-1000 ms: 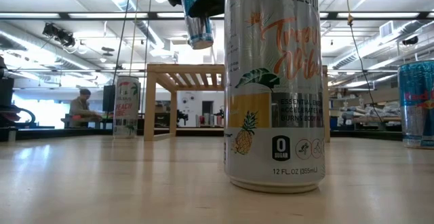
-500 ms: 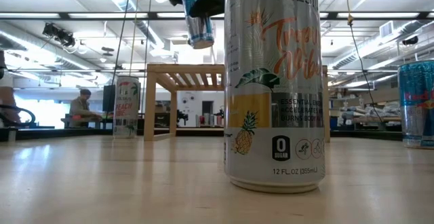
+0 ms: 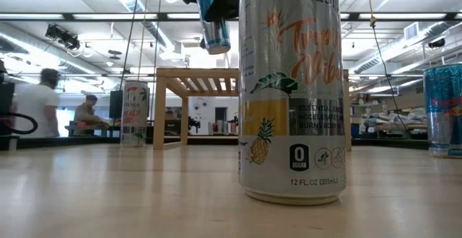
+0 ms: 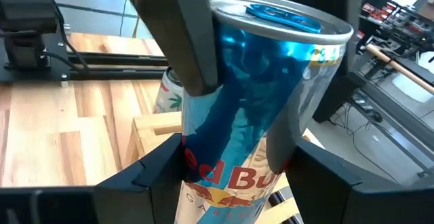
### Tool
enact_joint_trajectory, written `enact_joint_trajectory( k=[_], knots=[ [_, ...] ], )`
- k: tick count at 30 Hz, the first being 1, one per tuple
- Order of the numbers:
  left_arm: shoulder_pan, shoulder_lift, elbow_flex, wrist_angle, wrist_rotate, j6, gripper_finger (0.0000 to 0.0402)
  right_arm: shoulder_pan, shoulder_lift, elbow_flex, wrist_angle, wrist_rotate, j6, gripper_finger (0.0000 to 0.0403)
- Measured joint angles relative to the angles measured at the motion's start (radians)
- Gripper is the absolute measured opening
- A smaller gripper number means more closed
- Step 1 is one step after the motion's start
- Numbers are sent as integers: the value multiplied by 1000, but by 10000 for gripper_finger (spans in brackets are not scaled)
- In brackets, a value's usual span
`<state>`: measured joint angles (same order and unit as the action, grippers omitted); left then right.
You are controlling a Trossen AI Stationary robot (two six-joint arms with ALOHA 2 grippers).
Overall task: Place canned beverage on shelf
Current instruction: Put the left blue soda can on the shelf
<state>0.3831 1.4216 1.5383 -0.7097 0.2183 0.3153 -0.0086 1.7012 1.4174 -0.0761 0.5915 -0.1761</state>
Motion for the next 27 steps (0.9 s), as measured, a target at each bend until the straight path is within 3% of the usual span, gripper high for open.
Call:
enact_joint_trajectory(
  k=[7,13,21,27],
  knots=[
    [2,0,0,6,0,6,352,1,0,0,1,51,32,229],
    [2,1,0,29,-3,6,354,3,0,0,-37,209,58,229],
    [1,1,0,102,-43,-13,355,2,-2,0,-60,283,179,229],
    [2,0,0,109,-64,-42,355,1,-2,0,-62,395,246,229]
  ],
)
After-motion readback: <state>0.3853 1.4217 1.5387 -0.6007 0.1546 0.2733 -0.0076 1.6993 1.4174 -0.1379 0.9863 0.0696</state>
